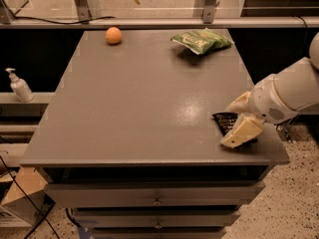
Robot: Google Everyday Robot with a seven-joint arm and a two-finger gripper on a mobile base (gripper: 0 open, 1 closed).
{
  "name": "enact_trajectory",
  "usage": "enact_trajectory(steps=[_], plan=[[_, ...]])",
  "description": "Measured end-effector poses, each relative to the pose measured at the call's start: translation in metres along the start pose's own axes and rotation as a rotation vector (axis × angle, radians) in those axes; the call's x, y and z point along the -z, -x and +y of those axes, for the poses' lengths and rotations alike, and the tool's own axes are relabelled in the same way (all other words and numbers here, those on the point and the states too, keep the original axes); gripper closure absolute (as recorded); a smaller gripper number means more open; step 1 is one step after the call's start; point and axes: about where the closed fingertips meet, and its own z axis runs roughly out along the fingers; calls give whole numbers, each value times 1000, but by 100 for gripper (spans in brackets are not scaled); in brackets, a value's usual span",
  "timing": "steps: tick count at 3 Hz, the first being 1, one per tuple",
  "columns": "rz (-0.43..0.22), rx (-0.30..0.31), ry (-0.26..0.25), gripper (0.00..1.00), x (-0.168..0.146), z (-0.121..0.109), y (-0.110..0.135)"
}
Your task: Move rxbar chocolate near orange
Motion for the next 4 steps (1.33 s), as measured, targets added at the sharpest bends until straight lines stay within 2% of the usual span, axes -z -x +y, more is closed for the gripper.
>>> enact_trajectory(steps=[1,2,3,4], plan=[[-11,44,4,100,1,-9,13],[-31,132,-11,100,13,-29,41],[-91,222,-60,100,33,-51,82],[-100,233,-76,100,39,-55,88]])
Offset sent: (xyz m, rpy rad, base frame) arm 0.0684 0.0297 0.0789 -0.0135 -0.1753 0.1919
